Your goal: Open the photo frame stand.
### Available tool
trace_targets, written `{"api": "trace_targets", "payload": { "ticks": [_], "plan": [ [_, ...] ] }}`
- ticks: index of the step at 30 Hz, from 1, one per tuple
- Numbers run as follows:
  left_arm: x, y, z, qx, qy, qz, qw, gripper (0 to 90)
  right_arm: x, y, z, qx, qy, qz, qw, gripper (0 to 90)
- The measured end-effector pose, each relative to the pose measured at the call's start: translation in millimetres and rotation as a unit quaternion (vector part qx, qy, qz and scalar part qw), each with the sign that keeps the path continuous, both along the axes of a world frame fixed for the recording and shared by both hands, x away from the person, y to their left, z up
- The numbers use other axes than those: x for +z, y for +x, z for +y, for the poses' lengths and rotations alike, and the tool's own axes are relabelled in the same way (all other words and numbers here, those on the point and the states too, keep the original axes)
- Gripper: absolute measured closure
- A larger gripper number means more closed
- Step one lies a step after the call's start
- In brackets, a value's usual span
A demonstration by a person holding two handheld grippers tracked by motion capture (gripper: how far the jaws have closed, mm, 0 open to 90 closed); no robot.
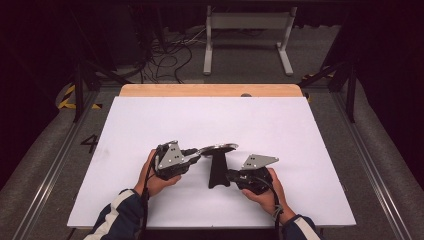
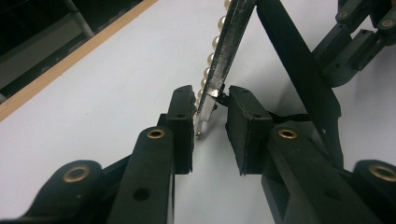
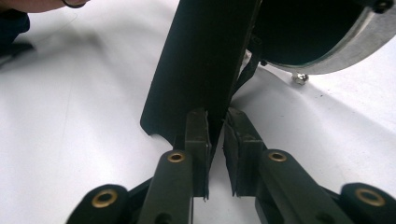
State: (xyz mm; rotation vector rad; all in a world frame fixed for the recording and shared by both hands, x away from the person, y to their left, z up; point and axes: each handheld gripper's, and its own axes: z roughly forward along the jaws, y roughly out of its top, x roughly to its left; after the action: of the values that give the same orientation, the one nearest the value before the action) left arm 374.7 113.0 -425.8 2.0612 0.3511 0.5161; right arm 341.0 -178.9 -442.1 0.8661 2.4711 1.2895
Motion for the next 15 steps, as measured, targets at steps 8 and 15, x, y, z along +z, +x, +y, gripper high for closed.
{"api": "trace_targets", "payload": {
  "ticks": [8, 15],
  "plan": [
    [0.9, 0.1, -0.4, -0.008, -0.002, 0.001, 1.0, 69.8, 6.2, -4.8, -4.7, -0.009, -0.002, -0.015, 0.9999, 88.4],
    [1.7, -0.2, -1.0, -0.007, -0.003, 0.001, 1.0, 70.3, 13.8, -11.6, -6.2, -0.013, 0.002, -0.038, 0.9992, 90.0]
  ]
}}
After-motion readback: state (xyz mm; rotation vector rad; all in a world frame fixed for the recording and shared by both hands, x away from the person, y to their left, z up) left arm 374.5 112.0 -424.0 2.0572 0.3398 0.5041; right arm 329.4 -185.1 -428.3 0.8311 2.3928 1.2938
